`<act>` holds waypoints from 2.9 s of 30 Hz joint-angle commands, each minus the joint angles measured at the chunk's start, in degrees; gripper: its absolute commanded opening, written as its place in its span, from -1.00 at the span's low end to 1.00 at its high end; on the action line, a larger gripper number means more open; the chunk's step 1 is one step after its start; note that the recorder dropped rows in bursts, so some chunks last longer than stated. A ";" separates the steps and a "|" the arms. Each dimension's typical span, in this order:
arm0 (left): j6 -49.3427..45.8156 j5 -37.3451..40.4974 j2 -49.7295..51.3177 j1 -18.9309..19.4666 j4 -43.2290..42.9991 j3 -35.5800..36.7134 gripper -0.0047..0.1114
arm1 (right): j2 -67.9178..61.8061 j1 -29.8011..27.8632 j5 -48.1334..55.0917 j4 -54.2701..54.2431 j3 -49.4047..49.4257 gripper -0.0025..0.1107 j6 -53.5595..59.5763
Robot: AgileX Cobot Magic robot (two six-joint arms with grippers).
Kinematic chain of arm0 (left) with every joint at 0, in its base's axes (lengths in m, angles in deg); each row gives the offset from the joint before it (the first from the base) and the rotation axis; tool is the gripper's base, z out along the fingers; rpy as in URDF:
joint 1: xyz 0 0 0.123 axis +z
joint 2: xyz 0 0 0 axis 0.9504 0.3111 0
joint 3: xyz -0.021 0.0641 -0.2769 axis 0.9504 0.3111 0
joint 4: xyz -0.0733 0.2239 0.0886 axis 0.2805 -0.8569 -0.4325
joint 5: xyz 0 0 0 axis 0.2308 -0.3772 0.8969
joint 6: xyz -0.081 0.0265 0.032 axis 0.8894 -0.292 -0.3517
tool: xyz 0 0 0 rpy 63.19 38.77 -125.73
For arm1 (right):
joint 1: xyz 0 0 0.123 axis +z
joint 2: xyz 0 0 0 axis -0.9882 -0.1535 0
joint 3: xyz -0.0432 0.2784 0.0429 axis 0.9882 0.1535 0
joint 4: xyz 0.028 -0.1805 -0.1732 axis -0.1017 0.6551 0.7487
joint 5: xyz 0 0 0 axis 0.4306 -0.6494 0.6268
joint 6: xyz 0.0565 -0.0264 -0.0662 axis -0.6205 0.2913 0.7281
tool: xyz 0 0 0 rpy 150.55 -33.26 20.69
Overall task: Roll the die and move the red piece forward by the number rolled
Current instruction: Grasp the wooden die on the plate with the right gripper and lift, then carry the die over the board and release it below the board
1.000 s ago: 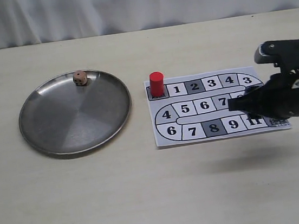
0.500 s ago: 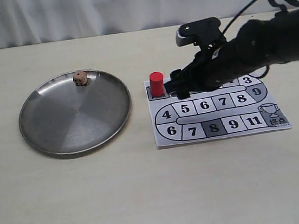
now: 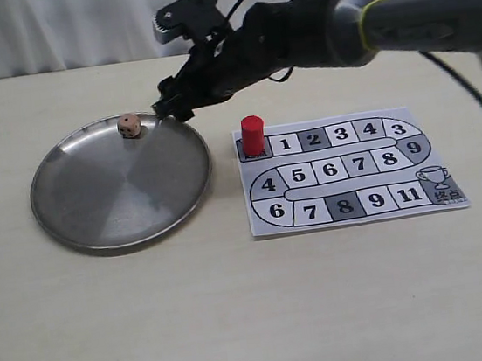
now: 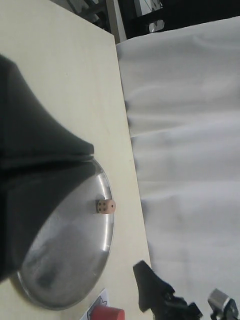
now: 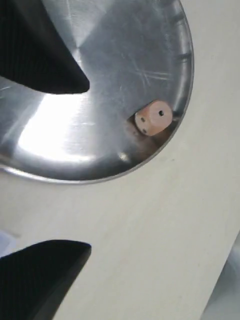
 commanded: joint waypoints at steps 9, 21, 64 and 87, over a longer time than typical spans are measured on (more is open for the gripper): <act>0.05 -0.51 -0.15 -0.48 0.03 0.10 -0.92 | -26.24 5.09 -1.75 0.14 -29.90 0.37 0.14; 0.05 -0.51 -0.15 -0.48 0.03 0.10 -0.92 | -30.15 5.49 -11.05 0.14 -31.81 -0.01 0.25; 0.05 -0.51 -0.15 -0.48 0.28 0.10 -0.92 | 20.76 -15.64 0.15 6.04 28.56 -0.88 -2.85; 0.05 -0.51 -0.15 -0.48 0.28 0.10 -0.92 | 14.40 -15.36 -7.09 6.31 30.79 0.40 -3.16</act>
